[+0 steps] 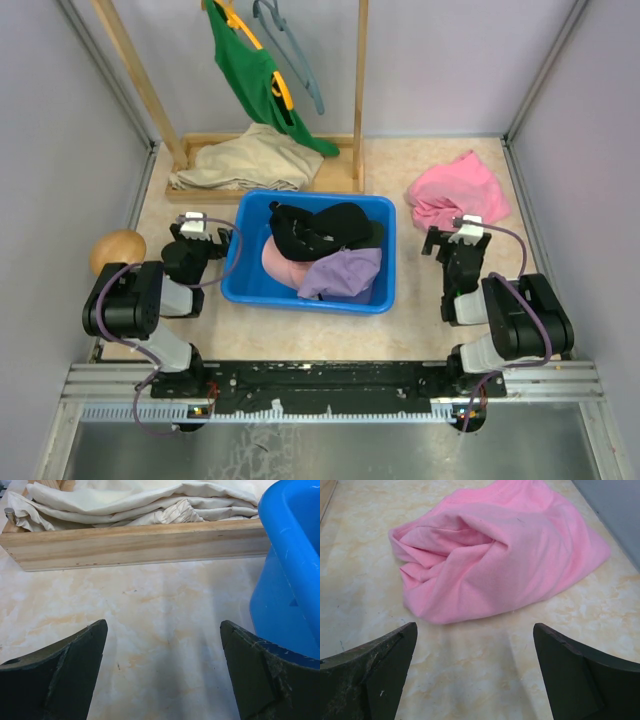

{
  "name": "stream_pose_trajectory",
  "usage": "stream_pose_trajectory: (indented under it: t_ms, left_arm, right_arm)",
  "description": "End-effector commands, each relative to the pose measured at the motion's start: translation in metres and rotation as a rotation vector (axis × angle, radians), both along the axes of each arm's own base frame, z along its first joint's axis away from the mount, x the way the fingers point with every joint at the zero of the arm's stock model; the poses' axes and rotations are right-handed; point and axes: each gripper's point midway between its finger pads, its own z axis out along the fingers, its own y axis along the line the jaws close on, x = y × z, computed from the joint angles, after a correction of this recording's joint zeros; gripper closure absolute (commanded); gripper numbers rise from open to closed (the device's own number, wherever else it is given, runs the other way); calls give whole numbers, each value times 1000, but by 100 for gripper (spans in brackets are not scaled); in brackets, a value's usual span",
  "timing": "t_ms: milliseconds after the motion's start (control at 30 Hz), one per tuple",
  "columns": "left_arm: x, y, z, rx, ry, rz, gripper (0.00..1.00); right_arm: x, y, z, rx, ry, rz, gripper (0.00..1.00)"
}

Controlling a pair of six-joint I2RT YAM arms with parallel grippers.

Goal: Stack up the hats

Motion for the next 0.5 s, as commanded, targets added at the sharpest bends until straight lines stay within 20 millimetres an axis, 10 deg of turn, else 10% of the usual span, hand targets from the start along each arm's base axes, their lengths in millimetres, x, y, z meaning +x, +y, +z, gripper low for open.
stream_pose_trajectory:
  t_ms: [0, 233, 467]
  left_arm:
    - [3, -2, 8, 10, -24, -15, 0]
    - [1, 7, 20, 9, -18, 56, 0]
    - [12, 44, 110, -217, 86, 367, 0]
  right_arm:
    - [11, -3, 24, 2, -80, -7, 1]
    - [-4, -20, 40, 20, -140, -127, 1]
    - [-3, -16, 59, 136, 81, -297, 1]
